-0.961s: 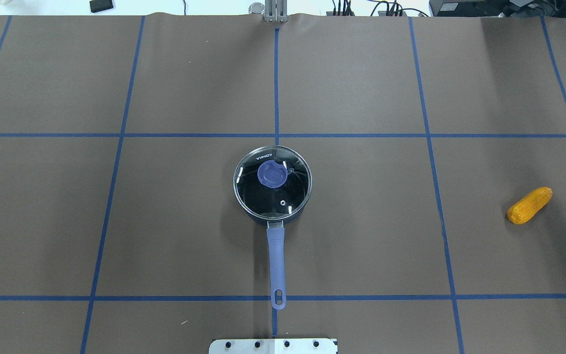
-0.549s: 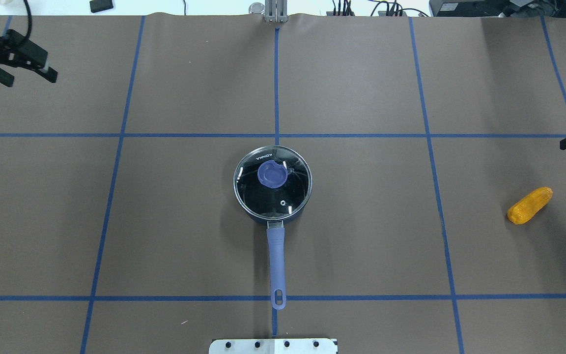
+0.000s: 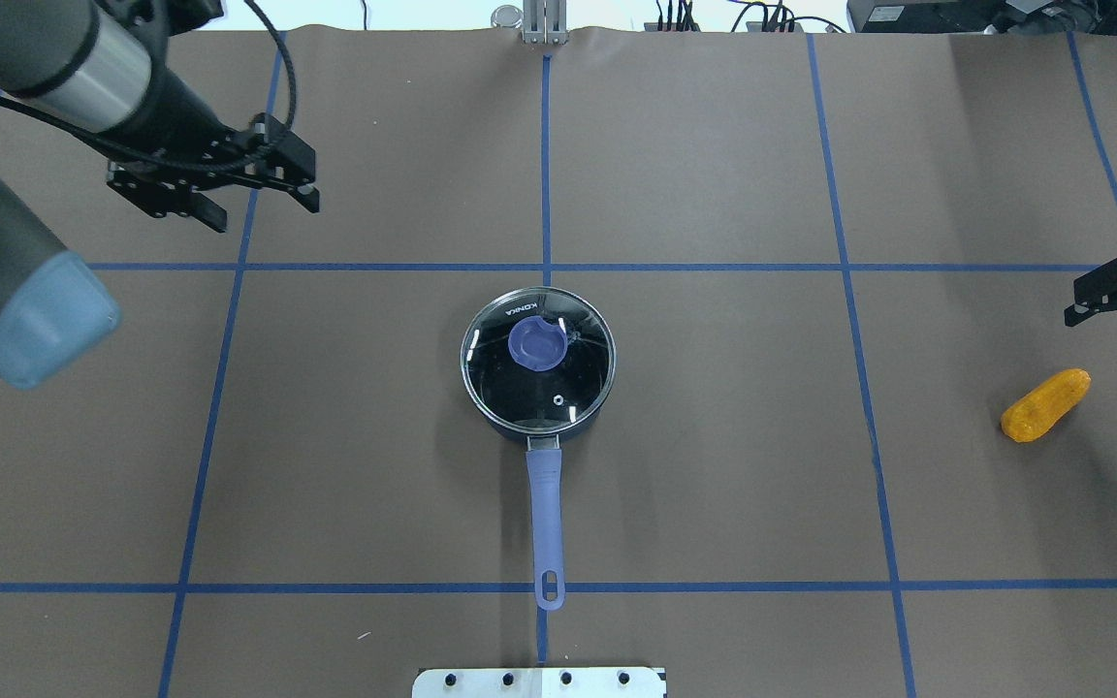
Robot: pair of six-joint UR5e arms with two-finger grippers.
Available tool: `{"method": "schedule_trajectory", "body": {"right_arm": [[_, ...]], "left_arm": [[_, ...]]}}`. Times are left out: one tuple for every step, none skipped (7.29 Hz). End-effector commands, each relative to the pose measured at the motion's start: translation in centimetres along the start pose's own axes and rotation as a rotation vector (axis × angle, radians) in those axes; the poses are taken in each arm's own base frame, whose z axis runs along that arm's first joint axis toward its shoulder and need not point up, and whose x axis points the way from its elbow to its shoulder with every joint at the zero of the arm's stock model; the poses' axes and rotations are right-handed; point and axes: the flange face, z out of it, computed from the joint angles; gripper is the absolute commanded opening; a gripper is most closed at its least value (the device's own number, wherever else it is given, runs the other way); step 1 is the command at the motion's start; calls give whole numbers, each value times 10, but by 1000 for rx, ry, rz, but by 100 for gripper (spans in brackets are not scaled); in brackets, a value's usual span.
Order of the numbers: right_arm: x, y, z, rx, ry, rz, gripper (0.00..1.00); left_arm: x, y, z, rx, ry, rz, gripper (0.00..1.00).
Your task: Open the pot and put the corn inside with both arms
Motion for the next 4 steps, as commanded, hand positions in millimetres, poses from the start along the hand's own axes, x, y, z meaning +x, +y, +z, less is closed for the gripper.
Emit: {"method": "schedule_trajectory", "body": {"right_arm": [[9,18,17,-39,-7,-17,100],[16,25,23,-51,1,-9,100],[18,28,28,-60,8,14,100],[17,28,33,-62,19,19,100]], "left_arm": [[62,30,24,5,-21,-10,98],[78,33,26,-1,-23,-19,98],[96,30,30,5,-22,-23,98],[119,40,46,17,-35,-29,98]]}}
